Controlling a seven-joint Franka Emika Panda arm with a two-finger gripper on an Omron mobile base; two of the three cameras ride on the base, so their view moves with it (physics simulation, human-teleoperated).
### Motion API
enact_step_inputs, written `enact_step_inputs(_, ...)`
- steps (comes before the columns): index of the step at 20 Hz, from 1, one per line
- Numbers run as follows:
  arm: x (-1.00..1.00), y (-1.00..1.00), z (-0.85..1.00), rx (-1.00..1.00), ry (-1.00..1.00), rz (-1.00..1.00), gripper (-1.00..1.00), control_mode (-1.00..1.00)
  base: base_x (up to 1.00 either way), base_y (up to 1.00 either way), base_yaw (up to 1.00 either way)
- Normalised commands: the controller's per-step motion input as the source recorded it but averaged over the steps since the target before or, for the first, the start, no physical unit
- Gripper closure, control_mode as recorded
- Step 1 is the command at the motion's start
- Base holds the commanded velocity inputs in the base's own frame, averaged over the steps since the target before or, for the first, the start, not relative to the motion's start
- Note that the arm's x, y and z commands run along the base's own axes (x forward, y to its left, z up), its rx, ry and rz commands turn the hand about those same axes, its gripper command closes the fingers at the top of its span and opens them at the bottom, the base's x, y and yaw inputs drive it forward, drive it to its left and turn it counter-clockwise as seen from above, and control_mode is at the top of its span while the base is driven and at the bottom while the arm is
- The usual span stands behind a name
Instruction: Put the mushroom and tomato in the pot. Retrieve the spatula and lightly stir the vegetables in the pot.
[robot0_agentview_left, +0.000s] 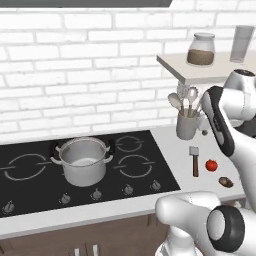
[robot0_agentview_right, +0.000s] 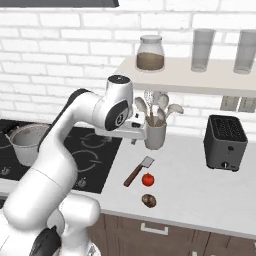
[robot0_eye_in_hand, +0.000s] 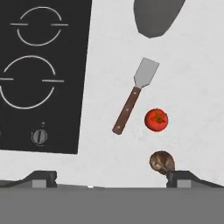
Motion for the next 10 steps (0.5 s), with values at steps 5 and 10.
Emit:
enact_step_inputs(5,0.0,-0.82,-0.73,0.0,0.26,0.0,-1.0,-1.0,0.0,0.0,0.0)
enact_step_inputs(10,-0.01,-0.62,-0.67,0.0,0.22,0.0,-1.0,-1.0,0.0,0.0,0.0)
